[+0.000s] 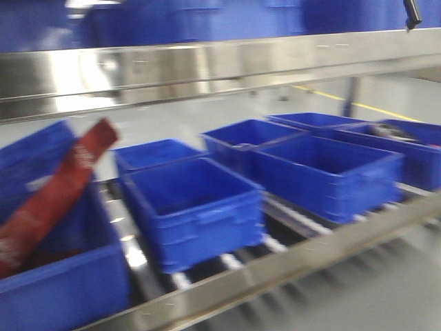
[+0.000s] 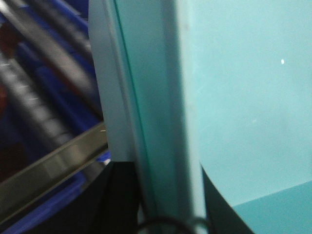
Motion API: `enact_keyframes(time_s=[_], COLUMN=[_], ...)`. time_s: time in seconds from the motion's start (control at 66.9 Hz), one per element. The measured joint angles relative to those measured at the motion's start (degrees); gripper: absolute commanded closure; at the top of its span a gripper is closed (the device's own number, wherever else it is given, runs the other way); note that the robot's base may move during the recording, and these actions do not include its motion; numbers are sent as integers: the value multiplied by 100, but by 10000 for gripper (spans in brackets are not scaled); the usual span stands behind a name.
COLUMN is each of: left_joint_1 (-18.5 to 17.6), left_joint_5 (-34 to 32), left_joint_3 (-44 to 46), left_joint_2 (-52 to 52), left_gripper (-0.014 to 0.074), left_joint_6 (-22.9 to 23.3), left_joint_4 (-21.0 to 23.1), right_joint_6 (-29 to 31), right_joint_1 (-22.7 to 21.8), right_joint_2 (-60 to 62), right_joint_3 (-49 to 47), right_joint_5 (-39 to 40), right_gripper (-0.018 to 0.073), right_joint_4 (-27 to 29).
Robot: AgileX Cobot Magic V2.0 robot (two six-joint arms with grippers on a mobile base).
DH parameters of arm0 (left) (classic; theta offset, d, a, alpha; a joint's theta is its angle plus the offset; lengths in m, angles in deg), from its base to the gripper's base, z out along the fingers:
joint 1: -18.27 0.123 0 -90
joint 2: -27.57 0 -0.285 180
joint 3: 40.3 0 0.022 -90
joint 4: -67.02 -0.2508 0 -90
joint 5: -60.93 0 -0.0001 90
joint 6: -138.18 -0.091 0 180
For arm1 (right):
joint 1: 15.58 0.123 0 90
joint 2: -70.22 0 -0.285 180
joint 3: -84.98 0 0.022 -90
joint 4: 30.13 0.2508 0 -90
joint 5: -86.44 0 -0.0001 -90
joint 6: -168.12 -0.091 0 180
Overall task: Move two blue bins to right shelf middle
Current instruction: 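Turn the base toward the rack with the red bag bin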
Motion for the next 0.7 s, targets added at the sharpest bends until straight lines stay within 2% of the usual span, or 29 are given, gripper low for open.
enact_keyframes(time_s=[0.703], left_joint_1=[0], left_joint_5=[0], left_joint_3=[0], left_joint_2=[0], left_gripper=[707], left_joint_6=[0], left_joint_4=[-21], right_joint_6=[0], right_joint_1=[0], right_joint_2=[0], right_joint_3=[0], right_joint_5=[14], right_gripper=[726], right_joint_4=[10])
